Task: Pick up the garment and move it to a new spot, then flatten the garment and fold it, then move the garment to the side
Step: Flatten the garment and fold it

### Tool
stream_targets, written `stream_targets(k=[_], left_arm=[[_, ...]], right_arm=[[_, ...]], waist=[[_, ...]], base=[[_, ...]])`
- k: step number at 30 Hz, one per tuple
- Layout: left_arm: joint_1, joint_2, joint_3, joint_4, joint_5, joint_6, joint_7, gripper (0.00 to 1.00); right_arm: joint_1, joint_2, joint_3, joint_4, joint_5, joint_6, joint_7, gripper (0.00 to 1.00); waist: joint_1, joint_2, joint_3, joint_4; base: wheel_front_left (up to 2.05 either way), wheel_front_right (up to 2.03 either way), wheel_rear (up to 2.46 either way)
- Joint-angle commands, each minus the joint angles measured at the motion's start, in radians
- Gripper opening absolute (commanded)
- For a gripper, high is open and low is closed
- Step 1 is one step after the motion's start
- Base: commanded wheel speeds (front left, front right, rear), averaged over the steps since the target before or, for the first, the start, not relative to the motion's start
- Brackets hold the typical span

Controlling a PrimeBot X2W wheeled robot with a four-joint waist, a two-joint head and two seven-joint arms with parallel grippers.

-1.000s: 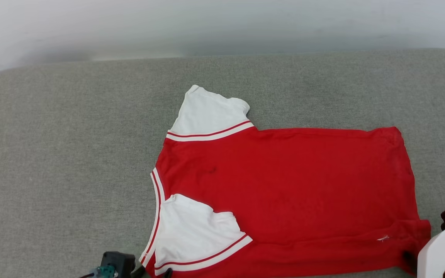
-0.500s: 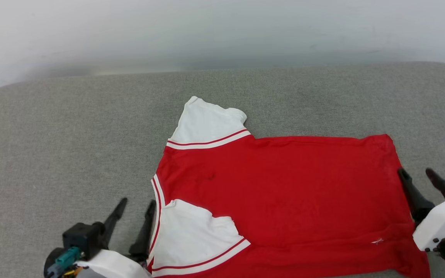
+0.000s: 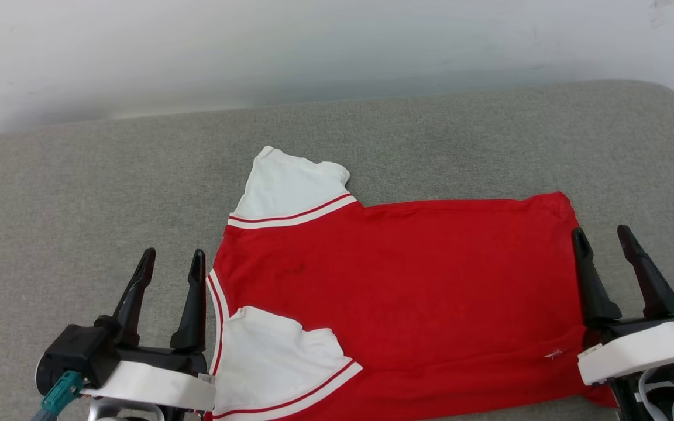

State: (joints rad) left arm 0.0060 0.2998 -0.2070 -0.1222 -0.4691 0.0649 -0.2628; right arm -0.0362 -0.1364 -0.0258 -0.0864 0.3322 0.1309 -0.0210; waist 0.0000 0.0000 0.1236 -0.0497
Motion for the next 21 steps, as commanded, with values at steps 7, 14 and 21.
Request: stream_targets(k=[7, 14, 21], left_arm=[[-0.115, 0.032, 0.016, 0.066, 0.033, -0.108, 0.012, 1.00], [-0.337, 0.131, 0.034, 0.127, -0.033, -0.155, 0.218, 1.00], [-0.598, 0.306, -0.045, 0.201, -0.079, -0.190, 0.507, 1.00]], right_arm=[[-0.029, 0.023, 0.028, 0.003, -0.035, 0.000, -0.032, 1.00], [-0.050, 0.060, 0.028, 0.001, -0.036, 0.000, -0.041, 1.00], [-0.091, 0.076, 0.049, 0.000, -0.024, 0.000, -0.071, 1.00]], waist=[[0.0000, 0.0000, 0.061, -0.036], [0.0000, 0.0000, 0.152, -0.100], [0.0000, 0.0000, 0.258, -0.179]], base=[[0.00, 0.00, 0.00], [0.00, 0.00, 0.00], [0.00, 0.00, 0.00]])
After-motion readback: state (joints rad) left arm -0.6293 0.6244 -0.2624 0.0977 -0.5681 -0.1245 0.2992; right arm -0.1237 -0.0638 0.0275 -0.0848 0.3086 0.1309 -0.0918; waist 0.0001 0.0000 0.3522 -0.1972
